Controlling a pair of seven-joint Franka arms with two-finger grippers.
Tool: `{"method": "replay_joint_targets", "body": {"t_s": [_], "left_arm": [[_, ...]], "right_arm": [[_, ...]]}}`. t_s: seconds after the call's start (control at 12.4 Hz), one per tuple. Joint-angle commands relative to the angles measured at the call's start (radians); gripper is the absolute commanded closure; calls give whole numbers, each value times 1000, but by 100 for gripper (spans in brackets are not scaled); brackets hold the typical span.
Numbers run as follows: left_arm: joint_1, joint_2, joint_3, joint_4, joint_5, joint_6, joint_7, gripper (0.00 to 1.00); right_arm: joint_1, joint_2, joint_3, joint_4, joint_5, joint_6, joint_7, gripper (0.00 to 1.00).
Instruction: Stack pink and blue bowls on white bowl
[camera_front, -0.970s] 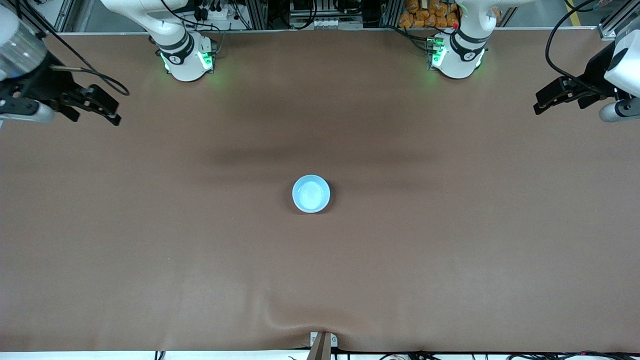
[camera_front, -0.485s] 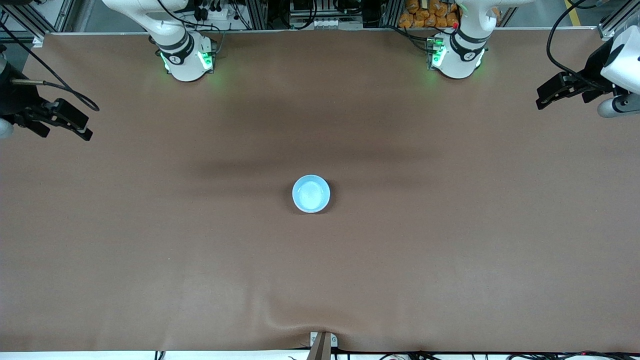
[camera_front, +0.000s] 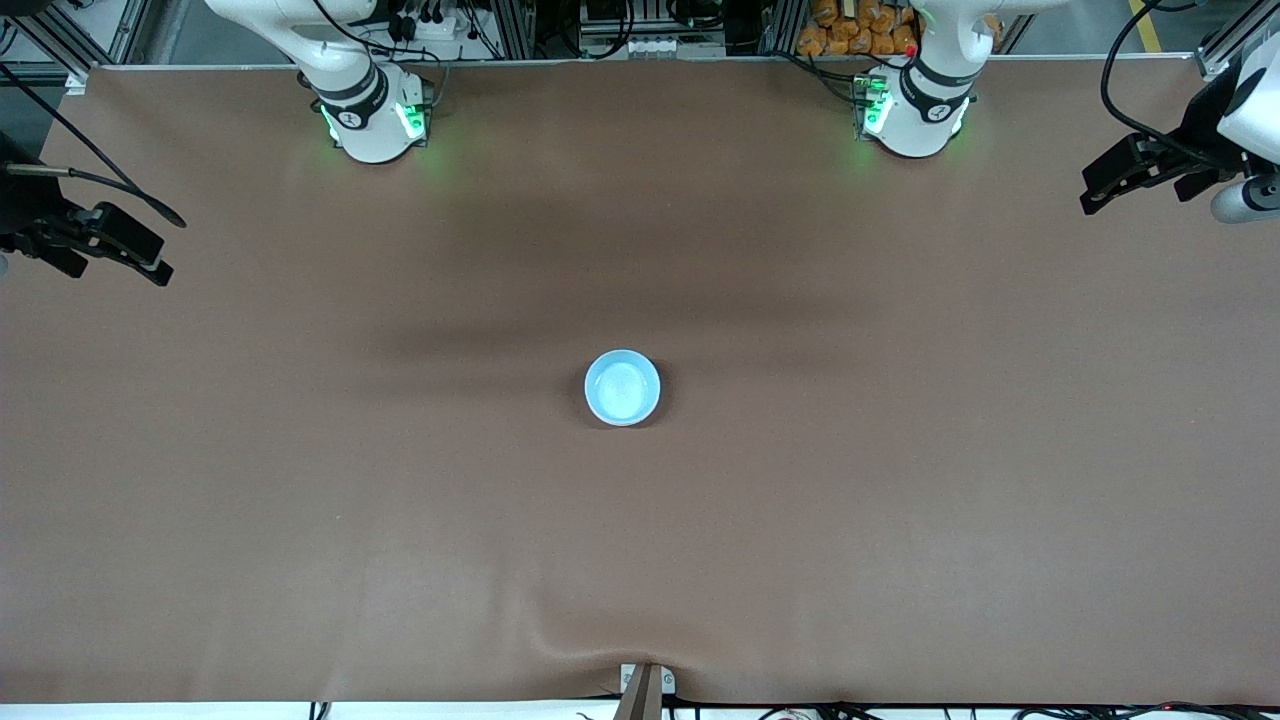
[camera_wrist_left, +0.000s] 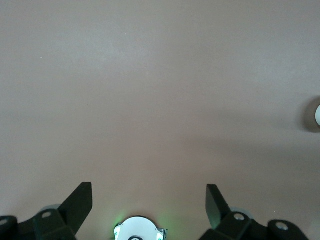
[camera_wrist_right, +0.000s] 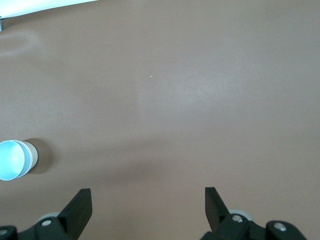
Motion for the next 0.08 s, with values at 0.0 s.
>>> {"method": "replay_joint_targets", "body": {"t_s": [0.0], "left_arm": [[0,-8,-4,11,21,-20,6,0]], "right_arm": [[-19,11,13,26,-19,-21,-12,0]]}}
